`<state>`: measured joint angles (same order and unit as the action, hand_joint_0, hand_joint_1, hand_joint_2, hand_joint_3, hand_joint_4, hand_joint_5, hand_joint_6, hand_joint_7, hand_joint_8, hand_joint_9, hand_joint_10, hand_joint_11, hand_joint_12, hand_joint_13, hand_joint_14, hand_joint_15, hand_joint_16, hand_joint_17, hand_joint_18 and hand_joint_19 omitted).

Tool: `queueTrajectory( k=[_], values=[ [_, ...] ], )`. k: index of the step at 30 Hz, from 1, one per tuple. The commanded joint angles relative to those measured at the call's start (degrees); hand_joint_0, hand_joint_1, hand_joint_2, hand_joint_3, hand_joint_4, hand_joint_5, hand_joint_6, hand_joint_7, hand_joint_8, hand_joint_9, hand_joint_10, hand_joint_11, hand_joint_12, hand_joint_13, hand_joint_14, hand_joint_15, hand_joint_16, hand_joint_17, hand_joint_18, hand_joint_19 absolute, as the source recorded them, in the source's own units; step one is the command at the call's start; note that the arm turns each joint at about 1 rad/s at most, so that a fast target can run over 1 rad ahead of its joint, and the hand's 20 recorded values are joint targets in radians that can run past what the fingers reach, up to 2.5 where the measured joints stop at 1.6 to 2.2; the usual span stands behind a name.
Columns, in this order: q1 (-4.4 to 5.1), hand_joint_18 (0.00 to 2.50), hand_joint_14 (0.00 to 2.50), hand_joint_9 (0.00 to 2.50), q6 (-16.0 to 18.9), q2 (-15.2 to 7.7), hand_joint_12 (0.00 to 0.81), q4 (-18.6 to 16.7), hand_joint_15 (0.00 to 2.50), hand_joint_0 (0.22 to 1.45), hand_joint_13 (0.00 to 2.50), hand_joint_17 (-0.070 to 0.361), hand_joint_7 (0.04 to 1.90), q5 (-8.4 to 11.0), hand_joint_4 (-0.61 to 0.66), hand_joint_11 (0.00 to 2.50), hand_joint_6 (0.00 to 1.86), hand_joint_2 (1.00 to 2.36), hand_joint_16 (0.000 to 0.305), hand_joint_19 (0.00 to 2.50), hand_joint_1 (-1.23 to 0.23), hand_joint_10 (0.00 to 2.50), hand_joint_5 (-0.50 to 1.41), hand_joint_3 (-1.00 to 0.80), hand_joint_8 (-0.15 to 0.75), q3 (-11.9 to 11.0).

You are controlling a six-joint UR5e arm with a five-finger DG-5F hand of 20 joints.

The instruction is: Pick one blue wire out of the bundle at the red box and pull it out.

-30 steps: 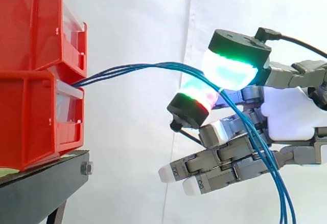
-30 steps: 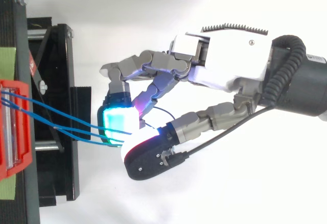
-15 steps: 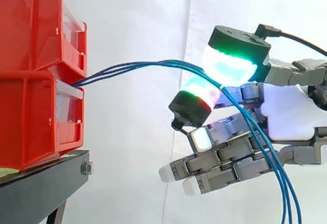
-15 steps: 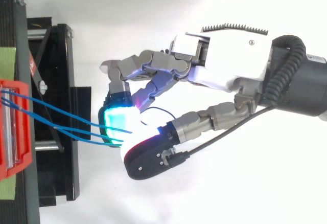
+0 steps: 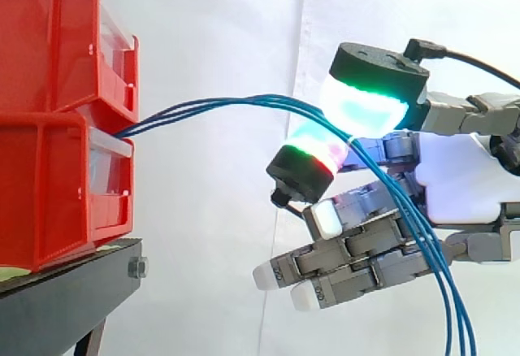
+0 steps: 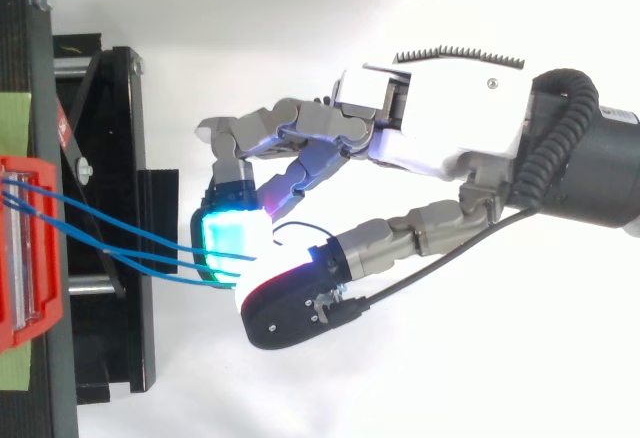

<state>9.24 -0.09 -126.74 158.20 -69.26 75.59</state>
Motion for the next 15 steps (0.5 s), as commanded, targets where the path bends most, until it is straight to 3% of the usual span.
queueTrajectory(
  k=[1, 6, 9, 15],
  values=[
    [-0.01, 0.00, 0.01, 0.75, 0.00, 0.00, 0.411, 0.00, 0.12, 0.62, 0.03, 0.128, 1.23, 0.00, 0.11, 0.83, 0.90, 1.03, 0.057, 0.31, -0.80, 0.03, -0.20, -0.08, 0.264, 0.00],
    [-0.01, 0.00, 0.00, 0.72, 0.00, 0.00, 0.418, 0.00, 0.10, 0.65, 0.01, 0.131, 1.19, 0.00, 0.16, 0.84, 0.90, 1.03, 0.058, 0.30, -0.81, 0.03, -0.20, -0.13, 0.265, 0.00],
    [-0.01, 0.00, 0.00, 0.77, 0.00, 0.00, 0.419, 0.00, 0.08, 0.57, 0.00, 0.129, 1.25, 0.00, 0.21, 0.75, 0.86, 1.03, 0.057, 0.31, -0.73, 0.03, -0.17, -0.16, 0.257, 0.00],
    [-0.01, 0.00, 0.00, 0.83, 0.00, 0.00, 0.407, 0.00, 0.09, 0.56, 0.03, 0.125, 1.30, 0.00, 0.13, 0.72, 0.86, 1.03, 0.055, 0.32, -0.70, 0.03, -0.15, -0.12, 0.241, 0.00]
  ],
)
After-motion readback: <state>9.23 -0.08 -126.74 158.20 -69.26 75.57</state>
